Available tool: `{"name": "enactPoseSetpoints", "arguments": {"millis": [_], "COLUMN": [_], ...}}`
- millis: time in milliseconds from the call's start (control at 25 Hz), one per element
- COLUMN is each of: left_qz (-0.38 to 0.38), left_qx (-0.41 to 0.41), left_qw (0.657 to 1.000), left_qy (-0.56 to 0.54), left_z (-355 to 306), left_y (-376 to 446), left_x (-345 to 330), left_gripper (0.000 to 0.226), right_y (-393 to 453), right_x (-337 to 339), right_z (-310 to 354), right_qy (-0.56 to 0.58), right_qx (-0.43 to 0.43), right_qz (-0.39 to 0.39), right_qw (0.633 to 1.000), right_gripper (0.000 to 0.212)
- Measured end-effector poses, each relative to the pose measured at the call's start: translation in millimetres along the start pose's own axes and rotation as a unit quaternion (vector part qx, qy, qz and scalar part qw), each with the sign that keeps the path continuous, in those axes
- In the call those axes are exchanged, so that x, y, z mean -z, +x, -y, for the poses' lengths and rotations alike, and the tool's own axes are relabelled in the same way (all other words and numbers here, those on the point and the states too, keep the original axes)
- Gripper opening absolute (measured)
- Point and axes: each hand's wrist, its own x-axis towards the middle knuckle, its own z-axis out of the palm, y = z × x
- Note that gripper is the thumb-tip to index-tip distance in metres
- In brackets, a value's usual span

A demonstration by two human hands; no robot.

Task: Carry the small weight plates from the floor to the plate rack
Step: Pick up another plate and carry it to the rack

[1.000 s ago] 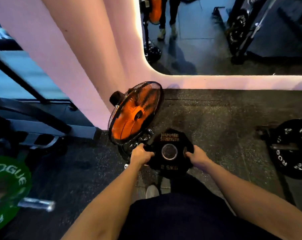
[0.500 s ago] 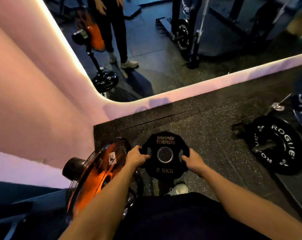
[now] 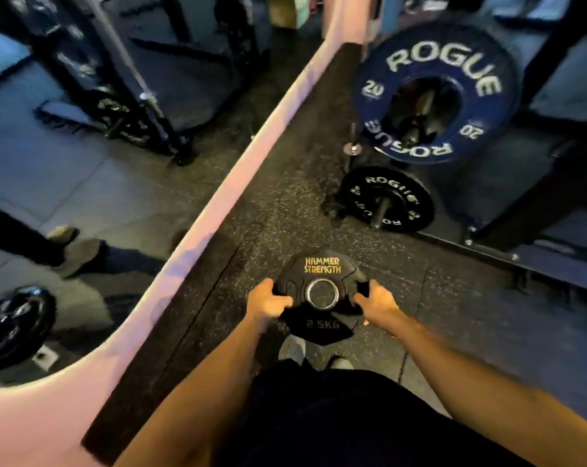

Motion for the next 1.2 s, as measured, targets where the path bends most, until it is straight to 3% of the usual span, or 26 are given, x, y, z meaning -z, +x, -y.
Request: {"name": "enactPoseSetpoints", "arguments": {"millis": [160, 280, 520, 640, 760, 960, 1200], "left_qz": [0.082, 0.112, 0.105, 0.080, 0.035, -0.075, -0.168], "left_qx": [-0.049, -0.130, -0.251, -0.305, -0.374, -0.512, -0.597], "left_qw": [0.995, 0.983, 0.962, 0.947, 0.922, 0.843, 0.763], "left_qy": [0.031, 0.063, -0.010, -0.063, -0.097, -0.150, -0.182], "left_z": [-59.9, -110.9, -232.9, -300.3, -371.4, -479.6, -564.0], "left_y": [33.8, 48.1, 40.2, 24.6, -1.5, -73.0, -154.4], "left_x": [1.9, 6.5, 38.6, 69.3, 109.5, 183.0, 257.3], "left_gripper": [0.027, 0.029, 0.022, 0.015, 0.022, 0.013, 0.020], "right_y": [1.6, 1.2, -7.0, -21.5, -41.5, -99.2, -185.6], "right_x": [18.7, 39.2, 131.9, 197.5, 261.4, 371.4, 456.9], "right_z": [-1.9, 3.2, 55.7, 101.5, 149.5, 241.2, 328.5], "right_qy": [0.076, 0.119, 0.150, 0.119, 0.089, 0.048, 0.013], "right_qx": [-0.068, -0.087, 0.002, 0.070, 0.141, 0.221, 0.279], "right_qz": [-0.091, -0.172, -0.296, -0.357, -0.400, -0.480, -0.544], "right_qw": [0.991, 0.974, 0.943, 0.924, 0.901, 0.848, 0.791], "right_gripper": [0.032, 0.030, 0.024, 0.023, 0.023, 0.018, 0.019]}}
